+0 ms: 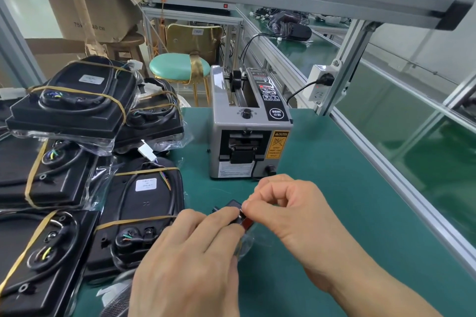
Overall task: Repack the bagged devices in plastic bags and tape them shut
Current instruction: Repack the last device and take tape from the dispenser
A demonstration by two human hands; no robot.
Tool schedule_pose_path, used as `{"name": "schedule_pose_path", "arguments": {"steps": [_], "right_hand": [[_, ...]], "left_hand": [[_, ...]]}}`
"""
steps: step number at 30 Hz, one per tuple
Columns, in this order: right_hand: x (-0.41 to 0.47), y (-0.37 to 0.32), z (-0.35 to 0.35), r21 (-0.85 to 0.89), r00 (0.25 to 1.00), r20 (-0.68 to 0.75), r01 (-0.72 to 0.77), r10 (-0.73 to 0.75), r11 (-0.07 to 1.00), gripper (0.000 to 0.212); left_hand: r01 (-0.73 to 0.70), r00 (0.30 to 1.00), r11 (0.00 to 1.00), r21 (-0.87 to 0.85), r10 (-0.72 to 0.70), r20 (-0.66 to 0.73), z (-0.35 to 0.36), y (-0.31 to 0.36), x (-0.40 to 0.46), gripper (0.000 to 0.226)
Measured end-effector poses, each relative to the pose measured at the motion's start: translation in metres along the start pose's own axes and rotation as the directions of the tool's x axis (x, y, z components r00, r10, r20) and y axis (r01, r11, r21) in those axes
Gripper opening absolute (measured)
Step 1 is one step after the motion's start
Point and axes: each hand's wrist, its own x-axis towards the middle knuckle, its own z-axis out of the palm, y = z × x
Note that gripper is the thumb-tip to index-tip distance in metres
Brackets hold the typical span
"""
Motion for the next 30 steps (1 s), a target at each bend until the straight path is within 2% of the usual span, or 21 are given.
{"name": "schedule_pose_path", "arguments": {"steps": [11,18,20,22,24,25,28,30], "right_hand": [[0.001,0.003,0.000,-0.099,0.996,-0.050,0.069,-0.075,0.993,0.013],[0.002,0.003,-0.005,-0.150,0.999,0.007,0.049,-0.048,0.987,0.015],[0.003,0.005,-0.009,-0.075,0.999,0.017,-0.029,0.031,0.997,0.013],[0.006,0.008,-0.015,0.159,0.984,0.054,-0.175,0.168,0.972,0.024],[0.007,0.007,-0.018,0.354,0.970,0.106,-0.244,0.220,0.903,0.026],[0.006,0.007,-0.017,0.347,0.971,0.122,-0.237,0.207,0.907,0.024],[0.003,0.012,-0.006,0.159,0.988,0.112,-0.127,0.109,0.979,0.019],[0.004,0.018,-0.004,0.172,0.995,0.078,-0.080,0.067,0.982,0.010]], "left_hand": [[-0.001,0.999,1.000,0.001,0.001,0.032,-0.001,0.000,0.000,0.032],[-0.028,1.000,0.999,0.015,0.028,0.012,-0.004,0.002,0.001,0.031],[-0.026,1.000,0.999,0.019,0.026,0.008,-0.005,0.003,0.000,0.030],[-0.031,0.999,0.999,0.022,0.031,0.006,-0.006,0.004,0.000,0.028],[-0.029,1.000,0.999,0.025,0.029,0.001,-0.006,0.003,0.000,0.027],[-0.030,1.000,0.999,0.025,0.030,0.002,-0.006,0.002,0.001,0.027],[-0.053,0.999,0.998,0.029,0.053,0.009,-0.006,0.002,0.001,0.029],[-0.054,0.998,0.998,0.023,0.053,0.017,-0.006,0.001,0.001,0.028]]}}
